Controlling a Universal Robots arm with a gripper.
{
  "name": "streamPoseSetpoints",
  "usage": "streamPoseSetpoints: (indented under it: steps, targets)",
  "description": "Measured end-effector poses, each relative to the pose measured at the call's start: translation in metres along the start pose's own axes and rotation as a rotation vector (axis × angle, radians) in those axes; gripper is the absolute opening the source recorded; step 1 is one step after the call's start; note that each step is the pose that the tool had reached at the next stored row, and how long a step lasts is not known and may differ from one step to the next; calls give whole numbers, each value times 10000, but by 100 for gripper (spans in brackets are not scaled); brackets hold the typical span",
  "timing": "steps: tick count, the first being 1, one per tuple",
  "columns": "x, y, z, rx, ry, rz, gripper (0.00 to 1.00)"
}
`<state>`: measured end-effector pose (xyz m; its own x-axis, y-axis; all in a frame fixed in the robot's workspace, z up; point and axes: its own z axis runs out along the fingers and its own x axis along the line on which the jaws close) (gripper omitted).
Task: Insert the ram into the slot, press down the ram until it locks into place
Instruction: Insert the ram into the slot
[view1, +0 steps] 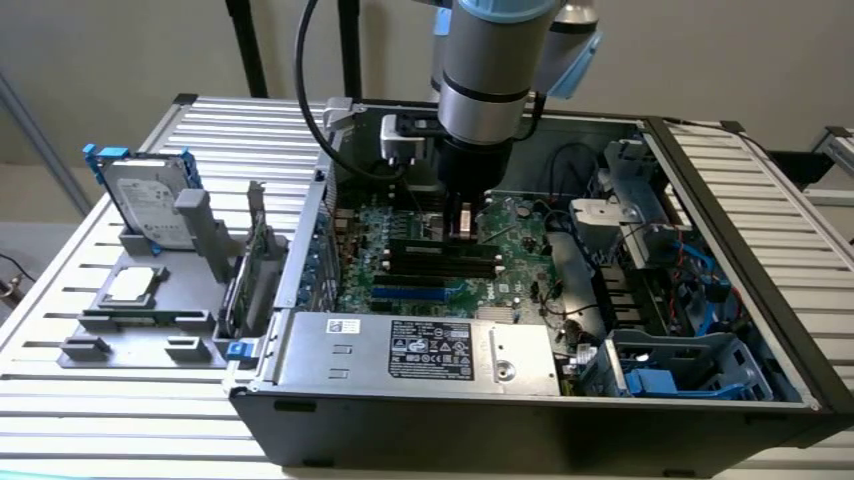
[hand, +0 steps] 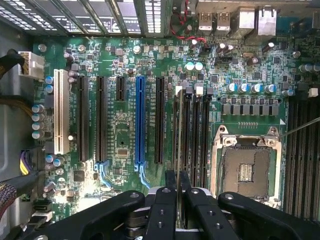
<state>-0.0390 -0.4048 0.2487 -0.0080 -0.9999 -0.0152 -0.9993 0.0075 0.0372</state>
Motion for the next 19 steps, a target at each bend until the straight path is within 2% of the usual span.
streamPoseSetpoints:
  steps: [4,9,11,19]
  targets:
    - [-6,-4,5,3,25,-2,14]
    - [-18,-9,27,13,150,5,14]
    - [-23,-12,41,23,178,5,14]
    - [-30,-20,101,77,184,6,14]
